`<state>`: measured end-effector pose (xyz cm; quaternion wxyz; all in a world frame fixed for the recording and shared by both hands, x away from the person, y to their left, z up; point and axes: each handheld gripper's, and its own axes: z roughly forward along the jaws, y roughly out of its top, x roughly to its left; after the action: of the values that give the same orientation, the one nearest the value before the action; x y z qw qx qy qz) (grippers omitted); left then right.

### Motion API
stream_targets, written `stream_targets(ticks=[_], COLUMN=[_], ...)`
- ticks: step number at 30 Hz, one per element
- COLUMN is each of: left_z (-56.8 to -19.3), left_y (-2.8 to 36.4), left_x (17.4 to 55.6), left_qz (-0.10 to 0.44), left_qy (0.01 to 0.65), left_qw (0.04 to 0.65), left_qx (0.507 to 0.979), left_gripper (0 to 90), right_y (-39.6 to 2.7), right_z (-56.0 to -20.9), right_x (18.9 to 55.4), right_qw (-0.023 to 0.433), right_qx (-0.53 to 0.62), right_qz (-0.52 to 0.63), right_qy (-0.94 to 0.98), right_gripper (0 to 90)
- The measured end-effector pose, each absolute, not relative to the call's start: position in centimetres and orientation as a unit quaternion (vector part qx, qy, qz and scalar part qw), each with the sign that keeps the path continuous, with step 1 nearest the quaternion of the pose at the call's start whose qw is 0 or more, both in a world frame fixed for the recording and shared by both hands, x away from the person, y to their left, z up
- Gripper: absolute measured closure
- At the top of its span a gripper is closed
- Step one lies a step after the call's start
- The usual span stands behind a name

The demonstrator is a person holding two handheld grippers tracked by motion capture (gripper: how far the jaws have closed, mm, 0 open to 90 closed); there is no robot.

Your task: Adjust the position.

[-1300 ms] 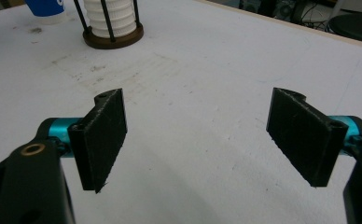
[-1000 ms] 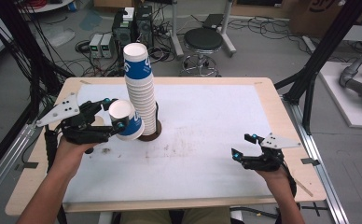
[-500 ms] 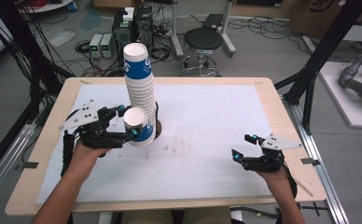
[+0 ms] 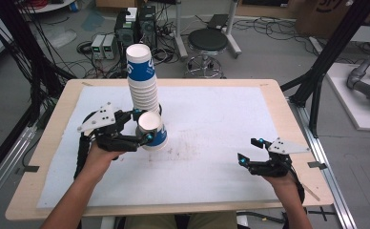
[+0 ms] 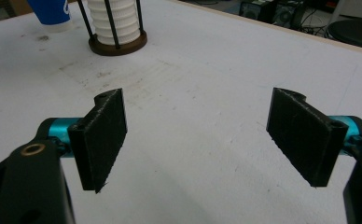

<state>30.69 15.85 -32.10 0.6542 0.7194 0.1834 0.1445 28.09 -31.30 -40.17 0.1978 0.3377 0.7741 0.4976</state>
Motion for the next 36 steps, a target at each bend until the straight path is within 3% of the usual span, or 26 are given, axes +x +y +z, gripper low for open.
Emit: stream_targets(ticks=[15, 36], left_z=[-34.1, -35.1], left_y=[12.8, 8.7], left_x=[31.2, 31.6], left_qz=[0.115, 0.069], left_qy=[0.179, 0.147], left_qw=[0.665, 0.669], left_qx=[0.716, 0.726], left_gripper=[30.0, 30.0], right_y=[-29.7, -24.0], right_z=[-39.7, -38.6], right_x=[27.6, 28.2], right_qw=[0.173, 0.111], right_qx=[0.296, 0.203], right_qz=[0.517, 0.539], right_qy=[0.785, 0.810], right_gripper=[20.4, 19.8])
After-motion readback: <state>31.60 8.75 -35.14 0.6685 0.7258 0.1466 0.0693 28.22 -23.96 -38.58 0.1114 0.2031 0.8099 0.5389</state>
